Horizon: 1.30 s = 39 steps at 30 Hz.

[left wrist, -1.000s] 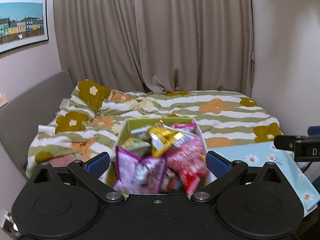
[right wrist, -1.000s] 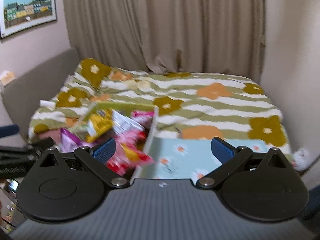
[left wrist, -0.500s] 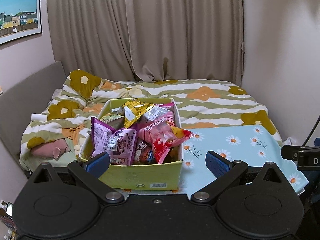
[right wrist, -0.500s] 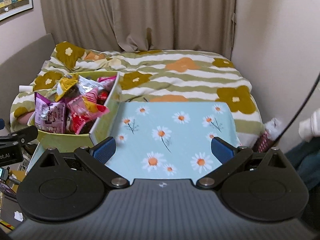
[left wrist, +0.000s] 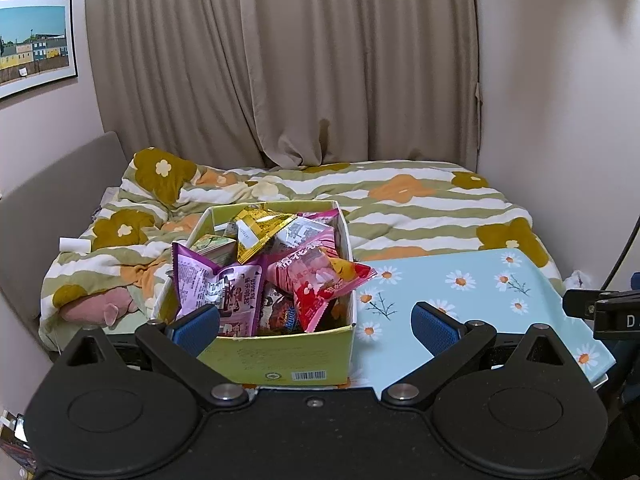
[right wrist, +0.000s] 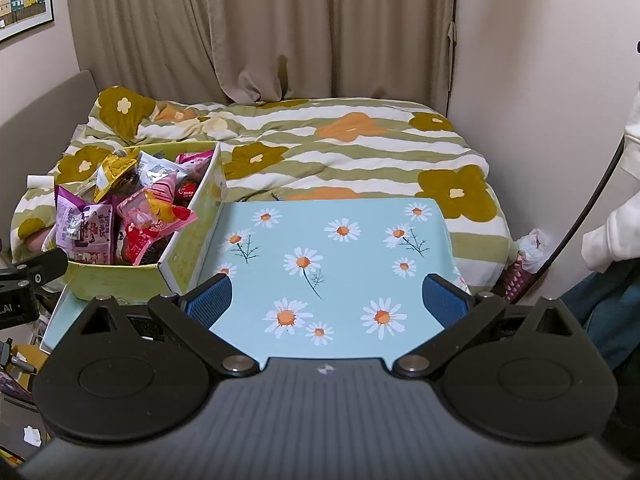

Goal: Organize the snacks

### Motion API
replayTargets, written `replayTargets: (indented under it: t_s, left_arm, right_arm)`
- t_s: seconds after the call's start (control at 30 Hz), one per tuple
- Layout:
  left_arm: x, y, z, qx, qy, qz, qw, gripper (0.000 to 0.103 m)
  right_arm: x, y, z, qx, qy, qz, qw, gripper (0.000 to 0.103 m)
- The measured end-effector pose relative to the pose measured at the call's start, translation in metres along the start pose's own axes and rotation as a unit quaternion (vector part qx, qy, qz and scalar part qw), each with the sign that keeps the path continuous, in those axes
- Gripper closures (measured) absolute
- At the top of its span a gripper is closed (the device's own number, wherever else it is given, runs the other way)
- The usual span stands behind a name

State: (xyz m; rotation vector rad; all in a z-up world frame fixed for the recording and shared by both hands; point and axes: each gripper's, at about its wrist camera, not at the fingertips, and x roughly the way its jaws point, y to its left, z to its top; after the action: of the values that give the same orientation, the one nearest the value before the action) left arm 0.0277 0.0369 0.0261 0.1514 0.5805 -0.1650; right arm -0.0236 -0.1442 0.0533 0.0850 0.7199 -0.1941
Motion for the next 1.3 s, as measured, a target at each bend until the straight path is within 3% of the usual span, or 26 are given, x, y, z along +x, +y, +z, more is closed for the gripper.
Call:
replayTargets:
  t_s: [1.3]
  left_arm:
    - [0.000, 0.012, 0.002, 0.007, -0.002, 0.004, 1.0000, 0.000]
  right_arm:
    - [0.000, 0.006, 0.001, 0.013, -0.003, -0.003, 1.000, 0.000]
